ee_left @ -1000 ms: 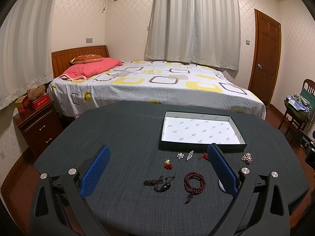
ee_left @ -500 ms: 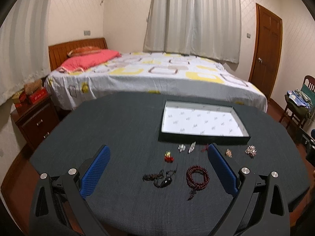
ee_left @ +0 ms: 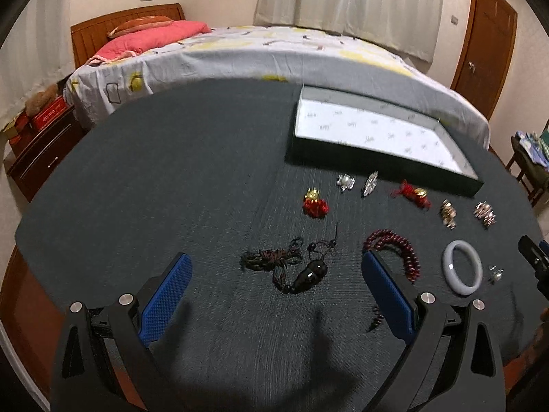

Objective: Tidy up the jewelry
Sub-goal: 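Grasp the black pendant with the left tool while the right tool grasps the pearl ring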

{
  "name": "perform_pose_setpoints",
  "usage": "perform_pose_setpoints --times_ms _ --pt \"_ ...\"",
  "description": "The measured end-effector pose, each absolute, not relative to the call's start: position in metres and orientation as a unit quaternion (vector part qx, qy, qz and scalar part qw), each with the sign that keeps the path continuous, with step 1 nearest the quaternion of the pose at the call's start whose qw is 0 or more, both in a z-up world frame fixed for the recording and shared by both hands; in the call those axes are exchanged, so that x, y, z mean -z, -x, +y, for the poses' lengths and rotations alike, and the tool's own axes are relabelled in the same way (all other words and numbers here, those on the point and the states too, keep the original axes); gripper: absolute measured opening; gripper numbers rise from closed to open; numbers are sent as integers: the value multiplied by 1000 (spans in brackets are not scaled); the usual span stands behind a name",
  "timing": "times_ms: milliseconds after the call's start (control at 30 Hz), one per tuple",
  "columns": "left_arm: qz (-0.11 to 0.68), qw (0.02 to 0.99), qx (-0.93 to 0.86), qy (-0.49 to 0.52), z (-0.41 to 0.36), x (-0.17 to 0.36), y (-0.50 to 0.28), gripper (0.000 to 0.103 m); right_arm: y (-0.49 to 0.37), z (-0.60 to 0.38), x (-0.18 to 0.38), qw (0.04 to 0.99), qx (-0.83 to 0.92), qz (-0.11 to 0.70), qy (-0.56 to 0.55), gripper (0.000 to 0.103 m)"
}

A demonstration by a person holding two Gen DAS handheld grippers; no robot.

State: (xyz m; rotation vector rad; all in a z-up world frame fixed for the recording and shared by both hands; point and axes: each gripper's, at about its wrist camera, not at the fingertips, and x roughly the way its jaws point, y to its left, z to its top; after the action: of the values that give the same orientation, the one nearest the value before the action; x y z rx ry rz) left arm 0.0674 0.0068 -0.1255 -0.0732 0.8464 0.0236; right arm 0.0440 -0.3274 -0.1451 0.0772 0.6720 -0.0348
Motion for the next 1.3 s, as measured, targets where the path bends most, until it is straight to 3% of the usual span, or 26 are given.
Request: perform_pose_setpoints --times_ms 300,333,367,400,600,800,1300 --pt "434 900 15 31 2 152 -83 95 -57 -335 164 932 13 359 -53 99" --pt "435 900 16 28 2 154 -83 89 -58 -335 165 931 13 360 -53 99" --pt "439 898 21 24 0 156 -82 75 -58 -336 165 931 12 362 -54 99" --pt "444 896 25 25 0 157 -83 70 -59 -335 166 930 11 364 -54 99" --pt "446 894 26 32 3 161 -83 66 -60 -335 168 929 10 365 -56 99" --pt "443 896 26 17 -1 160 -82 50 -60 -335 168 929 10 366 -57 99" --pt "442 896 36 -19 -10 162 -77 49 -60 -336 172 927 6 370 -62 99"
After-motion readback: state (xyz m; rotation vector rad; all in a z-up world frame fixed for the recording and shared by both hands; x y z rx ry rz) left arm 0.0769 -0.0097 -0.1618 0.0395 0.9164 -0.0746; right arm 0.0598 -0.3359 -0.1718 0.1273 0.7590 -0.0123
